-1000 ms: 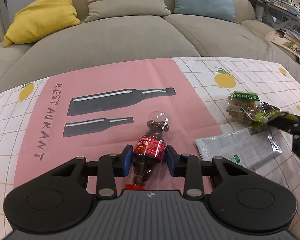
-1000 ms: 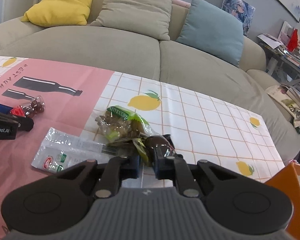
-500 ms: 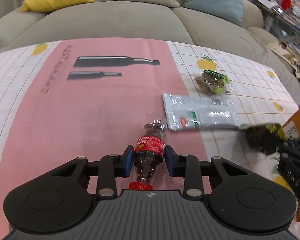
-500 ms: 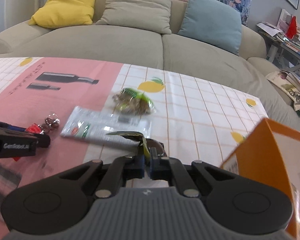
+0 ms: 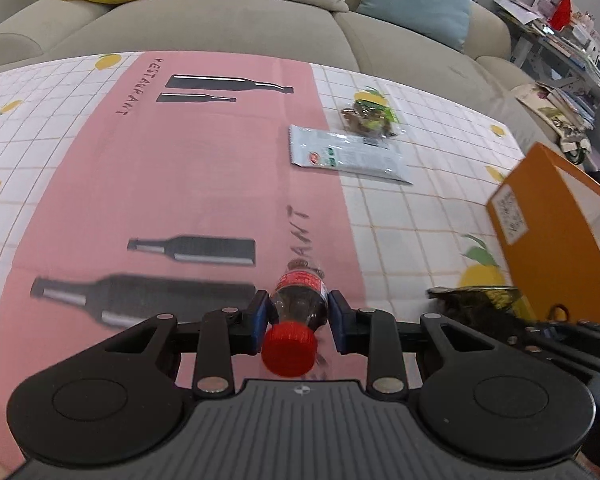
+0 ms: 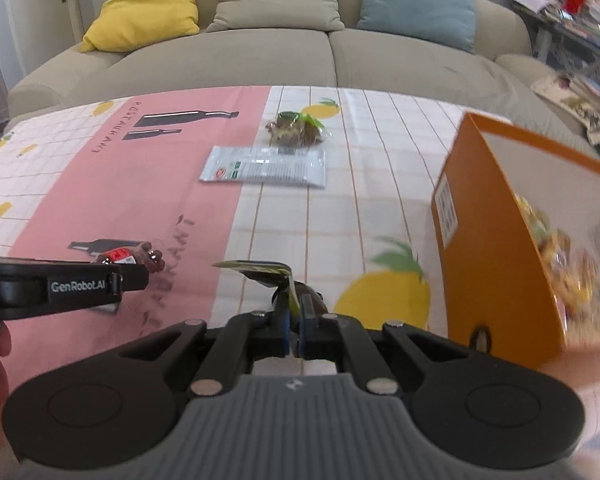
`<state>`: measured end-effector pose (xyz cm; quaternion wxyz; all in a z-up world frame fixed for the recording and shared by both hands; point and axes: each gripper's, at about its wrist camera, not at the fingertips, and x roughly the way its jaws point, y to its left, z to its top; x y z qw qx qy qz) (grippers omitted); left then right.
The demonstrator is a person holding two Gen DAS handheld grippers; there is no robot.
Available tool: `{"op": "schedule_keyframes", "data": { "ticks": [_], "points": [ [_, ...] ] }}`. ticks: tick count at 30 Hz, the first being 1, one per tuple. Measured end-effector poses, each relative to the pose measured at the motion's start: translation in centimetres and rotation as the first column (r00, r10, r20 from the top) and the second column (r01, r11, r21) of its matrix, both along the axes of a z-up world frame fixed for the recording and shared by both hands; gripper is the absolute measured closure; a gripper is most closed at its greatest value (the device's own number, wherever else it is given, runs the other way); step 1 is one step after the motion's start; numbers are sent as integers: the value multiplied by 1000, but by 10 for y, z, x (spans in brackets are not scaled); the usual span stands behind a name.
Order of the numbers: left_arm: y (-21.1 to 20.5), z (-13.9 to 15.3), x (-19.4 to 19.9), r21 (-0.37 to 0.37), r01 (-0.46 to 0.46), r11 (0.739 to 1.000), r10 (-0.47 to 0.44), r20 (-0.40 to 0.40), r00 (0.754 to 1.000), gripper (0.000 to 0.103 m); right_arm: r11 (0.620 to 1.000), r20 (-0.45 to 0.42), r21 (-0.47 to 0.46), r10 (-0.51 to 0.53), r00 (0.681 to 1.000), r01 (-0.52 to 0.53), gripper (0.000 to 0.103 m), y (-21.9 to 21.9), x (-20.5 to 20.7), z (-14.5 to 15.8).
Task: Organize snacks
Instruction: 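Lift the cola bottle with the left tool while the right lifts the green snack, then carry the cola bottle and green snack over the orange box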
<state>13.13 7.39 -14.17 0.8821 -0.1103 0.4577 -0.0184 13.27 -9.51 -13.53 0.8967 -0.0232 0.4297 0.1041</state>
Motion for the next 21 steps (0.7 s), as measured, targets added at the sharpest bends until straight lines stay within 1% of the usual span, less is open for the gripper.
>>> {"op": "schedule_keyframes", "data": {
  "ticks": [3,5,9,15,18,21],
  "points": [
    [-7,7,-11,8,14,1000,-14,12,1000,69,997,-42,66,-28,999,30,103,-9,-6,2],
    [-13,13,-19,31,31,999,-32,28,999,69,994,-53,105,-36,998,42,103,-13,-11,6],
    [-20,23,-30,40,46,998,-48,50,998,69,979,-69,195,-45,997,58,103,-24,-17,15],
    [-29,43,-39,21,61,998,-63,63,996,69,967,-45,244,-66,997,75,103,-39,-30,30],
    [-38,57,-41,31,72,997,-74,64,995,69,962,-26,258,-82,996,86,103,-49,-36,43],
    [-45,71,-41,15,77,997,-78,70,995,69,959,5,266,-99,995,94,103,-60,-41,59]
  ]
}}
